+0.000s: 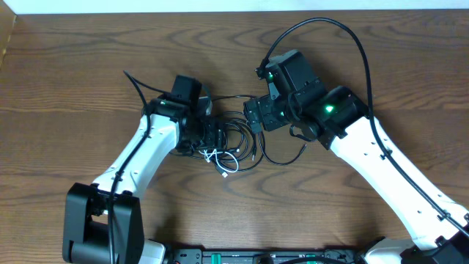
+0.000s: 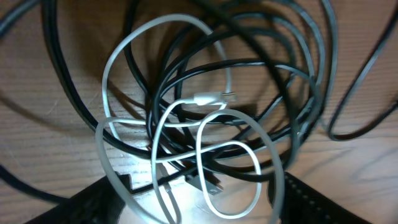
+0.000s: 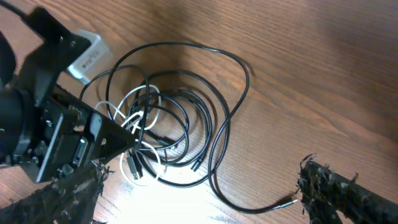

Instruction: Untangle cables

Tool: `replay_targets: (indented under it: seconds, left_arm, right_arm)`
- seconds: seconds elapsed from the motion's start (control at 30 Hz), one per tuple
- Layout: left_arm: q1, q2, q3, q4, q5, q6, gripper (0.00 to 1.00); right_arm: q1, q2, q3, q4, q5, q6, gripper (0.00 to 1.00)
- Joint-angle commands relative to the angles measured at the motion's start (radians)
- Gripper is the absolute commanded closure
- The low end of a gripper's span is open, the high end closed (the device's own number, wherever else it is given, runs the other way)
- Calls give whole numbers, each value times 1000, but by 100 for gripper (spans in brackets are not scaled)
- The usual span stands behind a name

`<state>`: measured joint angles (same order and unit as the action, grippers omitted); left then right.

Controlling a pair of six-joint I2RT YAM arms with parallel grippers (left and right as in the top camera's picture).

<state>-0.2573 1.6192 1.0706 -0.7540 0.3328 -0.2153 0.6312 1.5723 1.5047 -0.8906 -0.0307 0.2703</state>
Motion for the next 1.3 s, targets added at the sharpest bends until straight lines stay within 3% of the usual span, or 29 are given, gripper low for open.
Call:
replay_targets:
  seconds: [0.0,0.1,0.2,0.4,0.77,1.27]
  left_arm:
    - [3,-17,-40,12,-12,-15,27]
    - [3,-16,-49,12,-12,-15,35]
    - [3,-16,-49,25,-12,-16,58]
    - [3,-18,-39,61,17,-71,92]
    - [3,-146,101,90,365,-89,93]
    - [3,-404,108,333,382,-332,93]
  right_arm:
    - [-5,15,11,-4,-5,6,3]
    - [-5,19,11,-2,-5,6,3]
    - [-5,22,11,1,-5,6,3]
    - [-5,25,10,-6,-5,6,3]
    - [-4,38,-40,2,-5,6,3]
    - [12,137,-44,35,-75,74,3]
